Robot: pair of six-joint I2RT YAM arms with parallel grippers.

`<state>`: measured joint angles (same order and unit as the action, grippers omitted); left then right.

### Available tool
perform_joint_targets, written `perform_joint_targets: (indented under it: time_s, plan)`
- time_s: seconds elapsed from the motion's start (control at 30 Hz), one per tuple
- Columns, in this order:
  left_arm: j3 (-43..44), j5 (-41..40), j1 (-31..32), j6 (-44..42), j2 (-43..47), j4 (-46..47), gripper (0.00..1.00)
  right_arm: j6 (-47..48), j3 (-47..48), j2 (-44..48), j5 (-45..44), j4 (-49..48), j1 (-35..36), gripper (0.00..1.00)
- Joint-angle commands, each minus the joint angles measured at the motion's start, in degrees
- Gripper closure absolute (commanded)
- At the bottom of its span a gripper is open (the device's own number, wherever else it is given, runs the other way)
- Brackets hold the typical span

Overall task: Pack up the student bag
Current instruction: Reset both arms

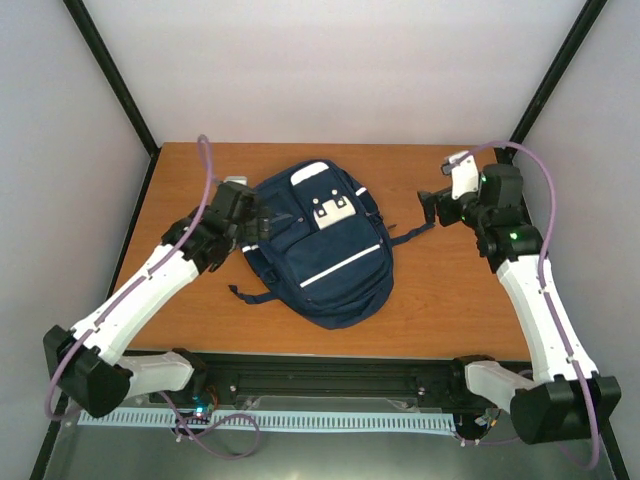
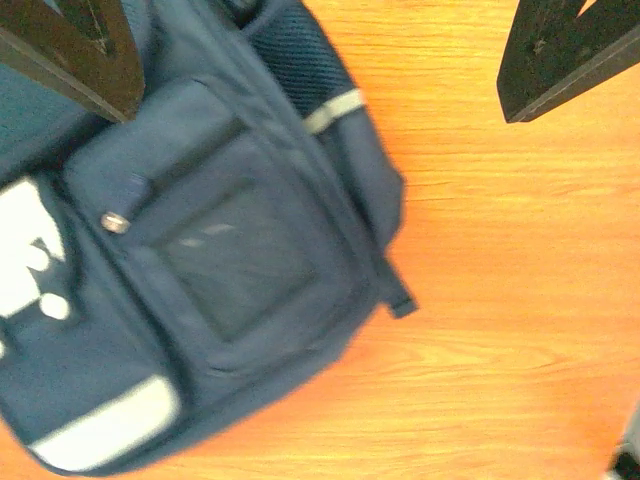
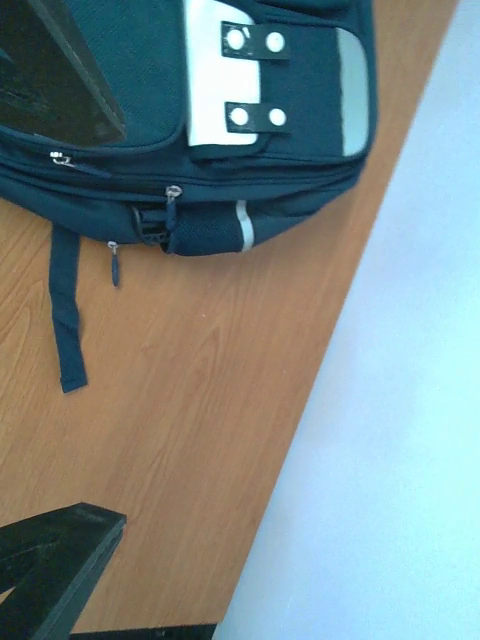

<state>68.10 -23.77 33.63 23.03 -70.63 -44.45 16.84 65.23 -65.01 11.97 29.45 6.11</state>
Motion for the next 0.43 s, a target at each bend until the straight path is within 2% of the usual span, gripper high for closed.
perform_joint_targets:
  time_s: [0.0,0.13,0.23,0.4]
  plan:
    - [-4.73,-3.43,-5.76,5.65,5.76,3.64,0.0,-9.82,-4.27,5.74,-0.86,-7.28,-1.88,0.0]
    - [-6.8,6.6,-7.28,5.16,3.63,4.49,0.0,-16.21,-9.94,8.03,-5.94,-9.94,-1.97,0.0]
    - [-4.88,6.31,-7.43,3.52,0.89,2.69,0.0,-17.68,-14.5,9.91,-7.74,-13.14,-2.06,0.0]
    - [-8.08,3.12,-7.44,1.74,5.42,7.49,0.0,-16.06,-16.93,10.27,-8.4,-14.55,-2.06,0.0]
